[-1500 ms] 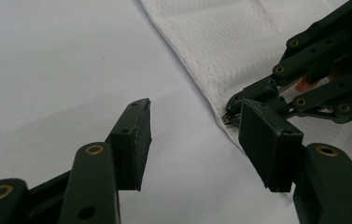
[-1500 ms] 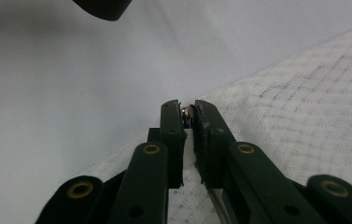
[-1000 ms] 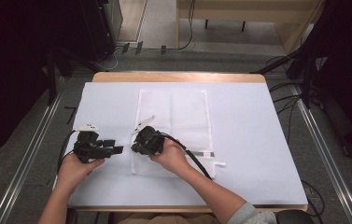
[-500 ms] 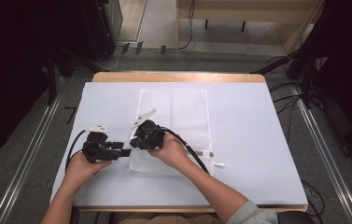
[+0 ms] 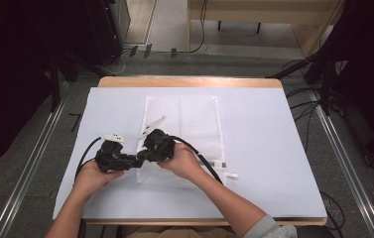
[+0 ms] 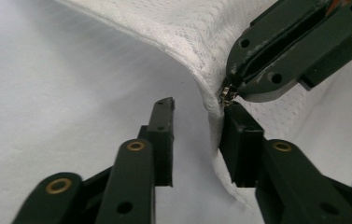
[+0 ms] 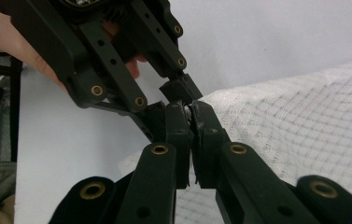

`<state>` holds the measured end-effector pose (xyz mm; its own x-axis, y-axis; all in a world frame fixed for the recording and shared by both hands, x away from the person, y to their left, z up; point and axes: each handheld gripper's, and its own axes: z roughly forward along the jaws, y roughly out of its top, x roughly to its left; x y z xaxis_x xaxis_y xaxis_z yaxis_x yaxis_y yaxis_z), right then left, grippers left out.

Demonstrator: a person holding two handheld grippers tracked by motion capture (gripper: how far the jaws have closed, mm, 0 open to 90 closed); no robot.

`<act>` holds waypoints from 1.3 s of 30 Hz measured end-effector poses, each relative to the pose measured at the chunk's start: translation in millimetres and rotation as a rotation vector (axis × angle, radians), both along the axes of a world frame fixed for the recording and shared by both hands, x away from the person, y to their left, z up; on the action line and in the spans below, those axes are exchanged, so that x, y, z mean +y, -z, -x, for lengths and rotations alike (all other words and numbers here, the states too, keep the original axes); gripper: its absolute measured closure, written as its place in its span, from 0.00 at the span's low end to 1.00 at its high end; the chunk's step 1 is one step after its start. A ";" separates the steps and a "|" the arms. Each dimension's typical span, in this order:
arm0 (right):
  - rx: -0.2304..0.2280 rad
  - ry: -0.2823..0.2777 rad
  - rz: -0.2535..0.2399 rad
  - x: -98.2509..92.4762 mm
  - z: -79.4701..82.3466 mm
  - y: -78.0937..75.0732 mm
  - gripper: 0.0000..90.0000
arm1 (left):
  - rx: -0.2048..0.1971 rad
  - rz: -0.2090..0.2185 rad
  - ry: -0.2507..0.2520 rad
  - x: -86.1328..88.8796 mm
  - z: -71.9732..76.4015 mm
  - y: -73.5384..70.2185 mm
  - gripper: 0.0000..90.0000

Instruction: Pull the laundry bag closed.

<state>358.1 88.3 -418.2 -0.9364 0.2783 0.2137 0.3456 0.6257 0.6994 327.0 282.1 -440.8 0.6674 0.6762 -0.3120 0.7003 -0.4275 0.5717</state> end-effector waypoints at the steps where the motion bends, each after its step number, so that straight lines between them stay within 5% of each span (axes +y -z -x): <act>1: 0.000 0.000 0.000 0.0 0.0 0.0 0.98 | 0.000 0.000 0.000 0.0 0.0 0.0 0.79; 8: 0.011 -0.023 0.004 0.4 -0.4 0.9 0.98 | 0.004 -0.004 0.028 -1.3 0.6 0.0 0.88; 12: 0.025 -0.029 0.013 2.0 0.2 3.1 0.98 | 0.059 -0.012 0.024 -3.4 -0.8 -1.3 0.95; 39: 0.000 0.022 0.022 -12.7 -5.4 16.9 0.98 | 0.056 -0.010 0.015 5.0 -2.1 -6.6 0.99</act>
<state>363.5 75.7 -435.1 -0.9300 0.3034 0.2077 0.3596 0.6331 0.6855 329.0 287.1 -434.2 0.6589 0.6697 -0.3426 0.7248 -0.4433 0.5273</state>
